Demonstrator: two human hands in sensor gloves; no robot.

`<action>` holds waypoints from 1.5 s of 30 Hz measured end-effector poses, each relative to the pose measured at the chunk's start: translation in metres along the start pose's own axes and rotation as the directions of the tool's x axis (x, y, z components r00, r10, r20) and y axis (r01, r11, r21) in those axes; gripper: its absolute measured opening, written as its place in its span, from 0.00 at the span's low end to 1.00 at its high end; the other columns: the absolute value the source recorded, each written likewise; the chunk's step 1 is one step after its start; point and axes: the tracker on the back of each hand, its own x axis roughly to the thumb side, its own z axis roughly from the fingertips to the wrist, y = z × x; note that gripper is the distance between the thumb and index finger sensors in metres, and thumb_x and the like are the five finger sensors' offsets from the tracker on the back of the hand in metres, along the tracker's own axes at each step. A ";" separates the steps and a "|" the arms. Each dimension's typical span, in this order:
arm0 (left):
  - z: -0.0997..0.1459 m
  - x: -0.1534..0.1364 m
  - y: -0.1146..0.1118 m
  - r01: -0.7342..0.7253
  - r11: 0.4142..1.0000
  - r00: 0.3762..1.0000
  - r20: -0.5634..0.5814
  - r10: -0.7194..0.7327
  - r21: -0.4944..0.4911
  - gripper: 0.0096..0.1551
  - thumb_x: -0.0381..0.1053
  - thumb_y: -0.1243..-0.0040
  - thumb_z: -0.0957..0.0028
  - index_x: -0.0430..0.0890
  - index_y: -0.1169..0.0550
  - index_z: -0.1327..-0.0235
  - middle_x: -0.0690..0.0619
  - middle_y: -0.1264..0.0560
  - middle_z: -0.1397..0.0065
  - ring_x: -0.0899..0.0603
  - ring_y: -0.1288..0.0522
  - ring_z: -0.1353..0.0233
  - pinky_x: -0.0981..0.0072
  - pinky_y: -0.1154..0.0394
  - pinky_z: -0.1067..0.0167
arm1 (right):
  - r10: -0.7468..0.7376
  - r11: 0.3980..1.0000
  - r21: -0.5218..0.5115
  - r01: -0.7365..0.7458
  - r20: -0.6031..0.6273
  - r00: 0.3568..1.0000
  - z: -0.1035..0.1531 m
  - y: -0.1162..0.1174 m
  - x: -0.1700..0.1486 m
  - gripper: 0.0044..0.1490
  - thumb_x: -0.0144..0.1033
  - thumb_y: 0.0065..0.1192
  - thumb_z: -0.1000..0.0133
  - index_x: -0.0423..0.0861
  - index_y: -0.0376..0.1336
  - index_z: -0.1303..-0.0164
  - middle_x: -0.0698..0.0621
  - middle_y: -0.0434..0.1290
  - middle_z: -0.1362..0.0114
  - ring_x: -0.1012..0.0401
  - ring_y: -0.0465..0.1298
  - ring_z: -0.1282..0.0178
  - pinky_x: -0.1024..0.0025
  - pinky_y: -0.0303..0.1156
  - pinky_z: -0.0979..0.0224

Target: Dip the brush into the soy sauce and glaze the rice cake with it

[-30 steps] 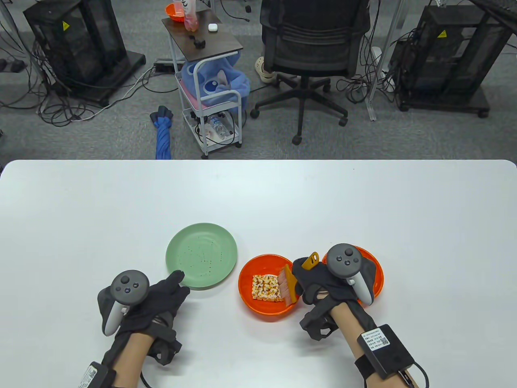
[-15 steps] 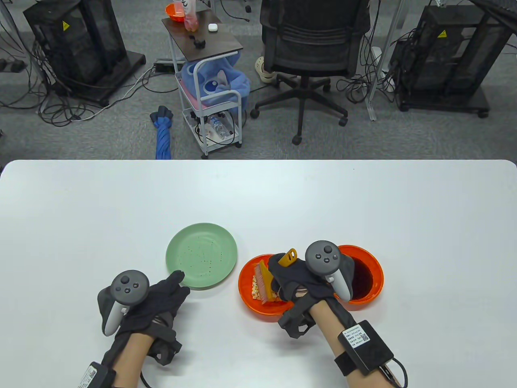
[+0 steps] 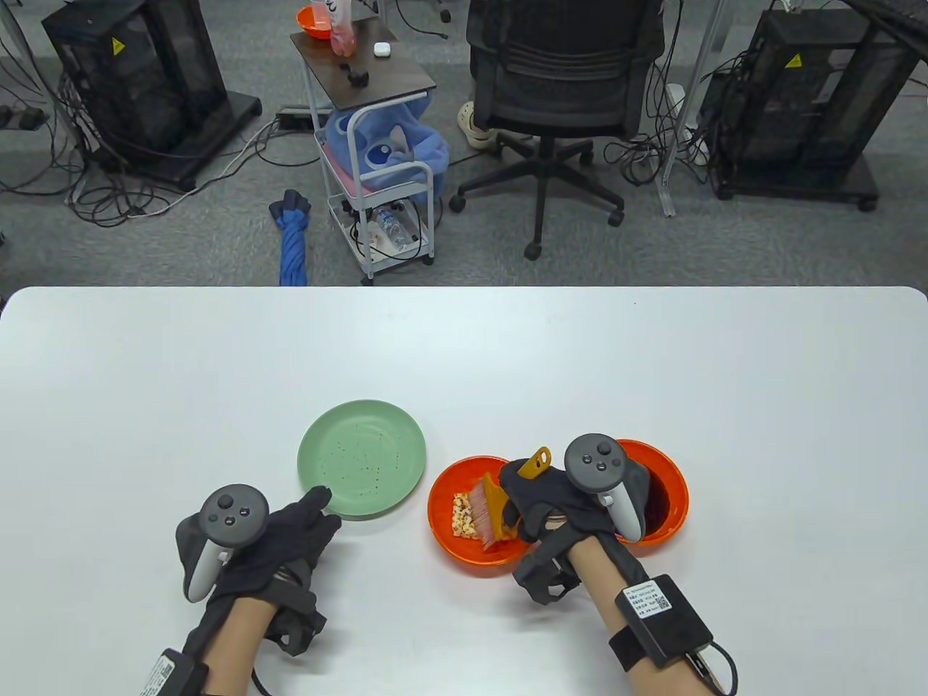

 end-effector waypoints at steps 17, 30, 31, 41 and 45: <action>0.000 0.010 -0.003 0.015 1.000 0.999 0.029 -0.015 -0.002 0.36 0.62 0.42 0.47 0.50 0.31 0.26 0.42 0.24 0.32 0.33 0.20 0.40 0.34 0.31 0.38 | 0.072 0.993 -0.092 -0.070 0.017 0.997 0.015 -0.042 0.003 0.31 0.45 0.54 0.42 0.34 0.66 0.39 0.42 0.84 0.57 0.61 0.82 0.77 0.65 0.78 0.74; 0.014 0.132 -0.004 -0.388 0.918 0.880 0.264 0.394 -0.076 0.41 0.70 0.44 0.50 0.41 0.22 0.37 0.40 0.16 0.46 0.40 0.14 0.61 0.42 0.21 0.55 | 0.671 0.736 -0.391 -0.553 0.306 0.676 0.061 -0.013 0.114 0.31 0.49 0.52 0.42 0.37 0.69 0.45 0.47 0.85 0.64 0.63 0.80 0.82 0.66 0.78 0.77; 0.014 0.143 -0.008 -0.412 0.905 0.865 0.265 0.426 -0.111 0.42 0.71 0.44 0.51 0.41 0.22 0.38 0.40 0.16 0.47 0.41 0.14 0.63 0.42 0.21 0.57 | 0.726 0.683 -0.411 -0.603 0.297 0.620 0.063 -0.005 0.116 0.31 0.49 0.52 0.42 0.37 0.69 0.45 0.48 0.85 0.64 0.63 0.80 0.82 0.66 0.78 0.77; 0.005 0.163 -0.057 -0.350 0.912 0.922 0.097 0.376 -0.212 0.35 0.66 0.40 0.49 0.38 0.17 0.49 0.46 0.11 0.61 0.52 0.16 0.79 0.54 0.17 0.73 | 0.945 0.324 -0.472 -0.820 0.207 0.254 0.067 0.042 0.094 0.30 0.49 0.52 0.43 0.38 0.69 0.45 0.48 0.85 0.65 0.63 0.79 0.83 0.65 0.78 0.76; -0.001 0.156 -0.066 -0.406 0.882 0.906 0.022 0.423 -0.241 0.31 0.63 0.39 0.47 0.36 0.17 0.52 0.47 0.11 0.64 0.52 0.16 0.81 0.55 0.17 0.75 | 0.957 0.283 -0.458 -0.842 0.188 0.220 0.065 0.045 0.090 0.30 0.49 0.53 0.43 0.39 0.69 0.45 0.48 0.85 0.65 0.63 0.79 0.83 0.65 0.77 0.77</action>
